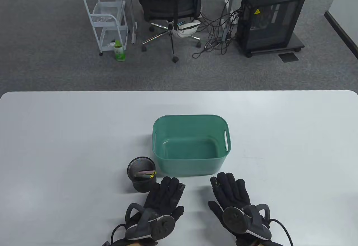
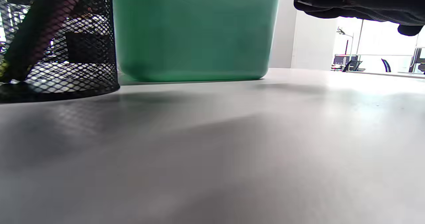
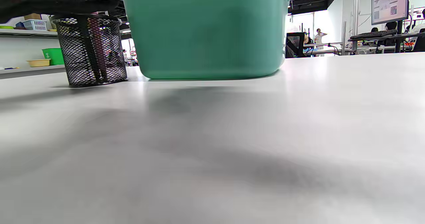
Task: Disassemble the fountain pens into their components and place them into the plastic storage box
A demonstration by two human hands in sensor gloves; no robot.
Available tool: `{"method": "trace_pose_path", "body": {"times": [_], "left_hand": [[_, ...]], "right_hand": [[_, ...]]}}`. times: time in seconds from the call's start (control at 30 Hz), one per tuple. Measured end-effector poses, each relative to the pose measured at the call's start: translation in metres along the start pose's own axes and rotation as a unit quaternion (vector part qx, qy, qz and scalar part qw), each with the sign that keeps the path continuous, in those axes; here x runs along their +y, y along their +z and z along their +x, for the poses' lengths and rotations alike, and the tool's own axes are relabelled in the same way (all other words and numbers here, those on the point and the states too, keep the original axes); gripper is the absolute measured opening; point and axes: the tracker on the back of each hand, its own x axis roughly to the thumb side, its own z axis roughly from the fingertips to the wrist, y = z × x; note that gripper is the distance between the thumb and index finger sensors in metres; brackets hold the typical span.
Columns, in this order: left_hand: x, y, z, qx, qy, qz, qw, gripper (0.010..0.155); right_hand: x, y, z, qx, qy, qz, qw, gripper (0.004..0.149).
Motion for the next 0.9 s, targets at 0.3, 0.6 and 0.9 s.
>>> {"method": "trace_pose_path", "body": {"times": [0.3, 0.6, 0.9], "left_hand": [[-0.0006, 0.0005, 0.0, 0.003, -0.004, 0.001, 1.0, 0.07], [-0.0032, 0.0003, -0.0003, -0.002, 0.014, 0.0, 1.0, 0.07], [-0.0033, 0.0008, 0.0007, -0.002, 0.012, 0.0, 1.0, 0.07]], "right_hand": [[0.0001, 0.0008, -0.0006, 0.002, 0.003, -0.004, 1.0, 0.072], [-0.0006, 0.0006, -0.001, 0.005, 0.007, 0.003, 1.0, 0.072], [-0.0044, 0.0011, -0.0017, 0.007, 0.0, -0.004, 1.0, 0.072]]}}
